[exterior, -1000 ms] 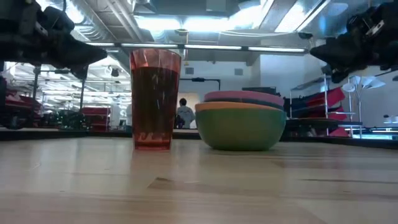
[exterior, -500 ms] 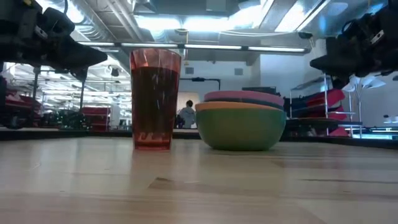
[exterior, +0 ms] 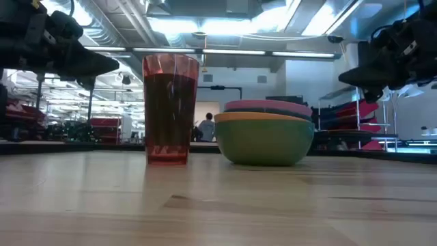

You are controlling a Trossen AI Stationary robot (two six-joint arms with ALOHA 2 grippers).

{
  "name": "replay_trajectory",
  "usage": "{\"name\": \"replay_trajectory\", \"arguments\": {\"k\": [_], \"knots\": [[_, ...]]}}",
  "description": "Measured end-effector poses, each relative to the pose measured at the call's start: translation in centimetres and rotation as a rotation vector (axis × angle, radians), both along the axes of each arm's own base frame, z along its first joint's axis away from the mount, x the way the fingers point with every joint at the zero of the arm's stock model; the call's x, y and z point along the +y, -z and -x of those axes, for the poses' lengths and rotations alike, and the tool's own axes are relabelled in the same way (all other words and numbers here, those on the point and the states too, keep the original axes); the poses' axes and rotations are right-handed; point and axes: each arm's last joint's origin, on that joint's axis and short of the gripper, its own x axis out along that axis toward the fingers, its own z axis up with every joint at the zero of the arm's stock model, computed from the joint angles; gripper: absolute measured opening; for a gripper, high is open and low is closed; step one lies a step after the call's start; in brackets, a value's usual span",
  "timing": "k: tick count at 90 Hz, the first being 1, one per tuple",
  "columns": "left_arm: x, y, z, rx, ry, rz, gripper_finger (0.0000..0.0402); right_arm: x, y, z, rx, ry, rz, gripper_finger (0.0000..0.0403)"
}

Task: Nest bowls inside each other
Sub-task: Return to Home Position

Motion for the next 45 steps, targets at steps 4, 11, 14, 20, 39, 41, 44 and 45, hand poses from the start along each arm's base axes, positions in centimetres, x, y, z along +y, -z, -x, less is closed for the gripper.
{"name": "replay_trajectory", "arguments": {"k": [4, 11, 14, 20, 39, 41, 44, 45], "knots": [[0.00, 0.00, 0.00, 0.000, 0.000, 0.000, 0.0000, 0.00, 0.00, 0.00, 0.000, 0.000, 0.000, 0.0000], [0.00, 0.00, 0.00, 0.000, 0.000, 0.000, 0.0000, 0.00, 0.00, 0.00, 0.000, 0.000, 0.000, 0.0000], [0.00, 0.00, 0.00, 0.000, 0.000, 0.000, 0.0000, 0.00, 0.00, 0.00, 0.000, 0.000, 0.001, 0.0000], [0.00, 0.00, 0.00, 0.001, 0.000, -0.002, 0.0000, 0.00, 0.00, 0.00, 0.000, 0.000, 0.001, 0.0000], [0.01, 0.01, 0.00, 0.003, -0.002, -0.007, 0.0000, 0.00, 0.00, 0.00, 0.000, 0.001, 0.001, 0.0000], [0.02, 0.02, 0.00, 0.005, -0.007, -0.013, 0.0000, 0.00, 0.00, 0.00, 0.000, 0.001, 0.001, 0.0000], [0.05, 0.05, 0.01, 0.008, -0.017, -0.016, 0.0000, 0.00, 0.00, 0.00, 0.000, 0.001, 0.001, 0.0000], [0.07, 0.06, 0.01, 0.010, -0.022, -0.018, 0.0000, 0.00, 0.00, 0.00, 0.000, 0.001, 0.001, 0.0000]]}}
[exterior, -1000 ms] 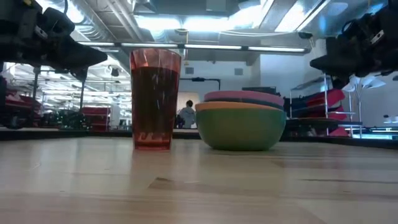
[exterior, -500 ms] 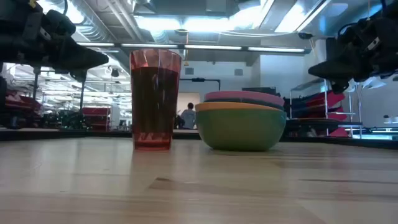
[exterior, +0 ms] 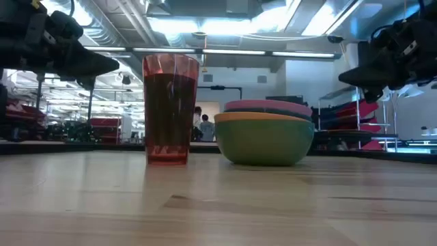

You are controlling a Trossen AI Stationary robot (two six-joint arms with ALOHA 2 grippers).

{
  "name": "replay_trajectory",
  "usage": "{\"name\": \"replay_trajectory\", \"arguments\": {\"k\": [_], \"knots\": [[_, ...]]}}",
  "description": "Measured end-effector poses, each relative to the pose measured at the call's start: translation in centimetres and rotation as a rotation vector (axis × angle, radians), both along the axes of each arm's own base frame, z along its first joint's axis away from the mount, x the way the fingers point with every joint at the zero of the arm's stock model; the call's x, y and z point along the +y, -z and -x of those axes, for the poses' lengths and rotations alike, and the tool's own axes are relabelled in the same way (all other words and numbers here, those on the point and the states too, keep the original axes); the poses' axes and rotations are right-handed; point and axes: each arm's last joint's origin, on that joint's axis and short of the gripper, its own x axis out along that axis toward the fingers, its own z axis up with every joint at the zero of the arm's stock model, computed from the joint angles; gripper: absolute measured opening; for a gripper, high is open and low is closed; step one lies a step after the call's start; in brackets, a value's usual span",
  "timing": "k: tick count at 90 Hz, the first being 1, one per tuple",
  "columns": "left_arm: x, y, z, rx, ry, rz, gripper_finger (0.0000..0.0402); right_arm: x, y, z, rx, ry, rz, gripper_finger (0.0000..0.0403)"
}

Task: Nest bowls inside each other
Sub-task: Return to Home Position

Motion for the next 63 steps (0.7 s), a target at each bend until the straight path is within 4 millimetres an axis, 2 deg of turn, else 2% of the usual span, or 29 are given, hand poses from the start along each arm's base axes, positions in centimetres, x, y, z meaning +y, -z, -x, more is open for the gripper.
{"name": "replay_trajectory", "arguments": {"k": [32, 63], "knots": [[0.5, 0.2, 0.0, 0.028, -0.062, -0.026, 0.0000, 0.0, 0.2, -0.1, 0.025, -0.002, 0.003, 0.0000], [1.1, 1.7, -0.8, 0.202, -0.091, -0.004, 0.0000, 0.0, 0.4, -0.3, 0.049, 0.000, -0.018, 0.0000]]}}
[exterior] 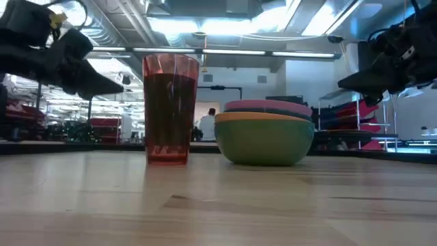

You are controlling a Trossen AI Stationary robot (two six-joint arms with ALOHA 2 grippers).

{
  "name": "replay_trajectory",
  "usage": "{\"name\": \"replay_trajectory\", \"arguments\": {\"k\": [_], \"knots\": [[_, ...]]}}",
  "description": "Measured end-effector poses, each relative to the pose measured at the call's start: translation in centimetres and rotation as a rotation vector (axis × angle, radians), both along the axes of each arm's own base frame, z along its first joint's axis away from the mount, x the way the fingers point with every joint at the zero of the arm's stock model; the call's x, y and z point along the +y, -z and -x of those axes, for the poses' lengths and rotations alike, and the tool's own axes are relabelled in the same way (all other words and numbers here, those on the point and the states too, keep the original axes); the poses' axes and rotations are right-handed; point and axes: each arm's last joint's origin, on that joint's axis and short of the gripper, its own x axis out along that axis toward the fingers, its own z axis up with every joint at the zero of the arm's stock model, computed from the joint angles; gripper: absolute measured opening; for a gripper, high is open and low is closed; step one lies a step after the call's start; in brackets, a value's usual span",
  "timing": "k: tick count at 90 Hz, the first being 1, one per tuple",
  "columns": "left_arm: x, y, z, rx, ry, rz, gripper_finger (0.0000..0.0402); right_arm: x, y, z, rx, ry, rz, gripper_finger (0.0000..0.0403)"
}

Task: Nest bowls inside each other
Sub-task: Return to Home Position

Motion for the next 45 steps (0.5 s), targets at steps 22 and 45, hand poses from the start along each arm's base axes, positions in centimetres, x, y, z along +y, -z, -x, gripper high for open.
{"name": "replay_trajectory", "arguments": {"k": [22, 45], "knots": [[-0.2, -0.5, -0.2, -0.050, 0.074, -0.012, 0.0000, 0.0, -0.2, 0.0, -0.022, 0.000, 0.004, 0.0000], [-0.5, -1.3, 0.1, -0.135, 0.120, -0.040, 0.0000, 0.0, -0.8, 0.4, -0.082, 0.004, 0.053, 0.0000]]}}
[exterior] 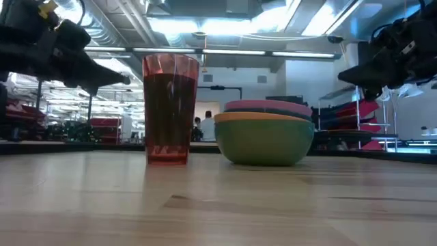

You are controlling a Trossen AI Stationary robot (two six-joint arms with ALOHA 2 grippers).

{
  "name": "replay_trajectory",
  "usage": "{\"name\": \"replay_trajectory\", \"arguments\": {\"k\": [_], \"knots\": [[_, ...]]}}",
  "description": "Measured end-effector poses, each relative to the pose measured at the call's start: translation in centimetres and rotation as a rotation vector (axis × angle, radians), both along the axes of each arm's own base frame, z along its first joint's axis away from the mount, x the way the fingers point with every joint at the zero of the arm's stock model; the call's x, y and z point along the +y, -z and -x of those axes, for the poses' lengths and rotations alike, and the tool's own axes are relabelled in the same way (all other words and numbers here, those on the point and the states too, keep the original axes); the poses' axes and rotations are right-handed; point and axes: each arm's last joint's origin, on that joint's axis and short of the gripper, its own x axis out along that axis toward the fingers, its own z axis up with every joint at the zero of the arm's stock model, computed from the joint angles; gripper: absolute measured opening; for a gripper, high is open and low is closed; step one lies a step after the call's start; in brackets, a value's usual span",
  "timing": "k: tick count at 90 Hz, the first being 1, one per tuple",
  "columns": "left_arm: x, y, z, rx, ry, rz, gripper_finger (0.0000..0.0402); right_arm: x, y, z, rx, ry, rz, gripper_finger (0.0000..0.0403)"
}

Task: Nest bowls inside each other
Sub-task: Return to Home Position

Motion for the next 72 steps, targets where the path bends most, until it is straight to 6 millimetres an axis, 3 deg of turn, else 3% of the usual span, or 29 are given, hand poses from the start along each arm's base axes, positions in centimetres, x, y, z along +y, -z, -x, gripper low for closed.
{"name": "replay_trajectory", "arguments": {"k": [39, 72], "knots": [[-0.4, -1.0, 1.0, -0.119, 0.042, -0.031, 0.0000, 0.1, -0.5, 0.4, -0.054, -0.015, 0.056, 0.0000], [-0.4, -1.0, 1.0, -0.121, 0.035, -0.069, 0.0000, 0.1, -0.5, 0.4, -0.053, -0.017, 0.058, 0.0000]]}}
